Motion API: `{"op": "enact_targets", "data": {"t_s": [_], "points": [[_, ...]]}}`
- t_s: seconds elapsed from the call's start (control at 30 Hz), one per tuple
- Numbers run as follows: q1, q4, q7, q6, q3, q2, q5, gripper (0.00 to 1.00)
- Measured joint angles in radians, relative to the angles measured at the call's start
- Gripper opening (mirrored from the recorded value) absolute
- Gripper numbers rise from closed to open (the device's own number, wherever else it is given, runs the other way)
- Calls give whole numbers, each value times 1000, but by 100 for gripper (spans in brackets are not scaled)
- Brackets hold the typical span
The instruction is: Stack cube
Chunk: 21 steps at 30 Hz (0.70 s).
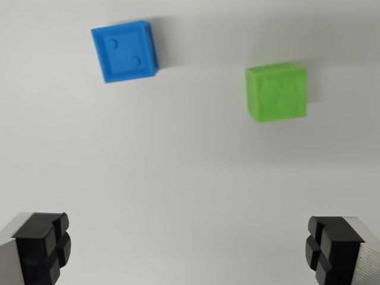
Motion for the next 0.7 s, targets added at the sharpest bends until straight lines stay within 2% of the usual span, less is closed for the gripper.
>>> {"op": "enact_targets", "data": {"t_s": [0.7], "points": [[-3, -4, -11, 12, -3, 7, 0, 100]]}}
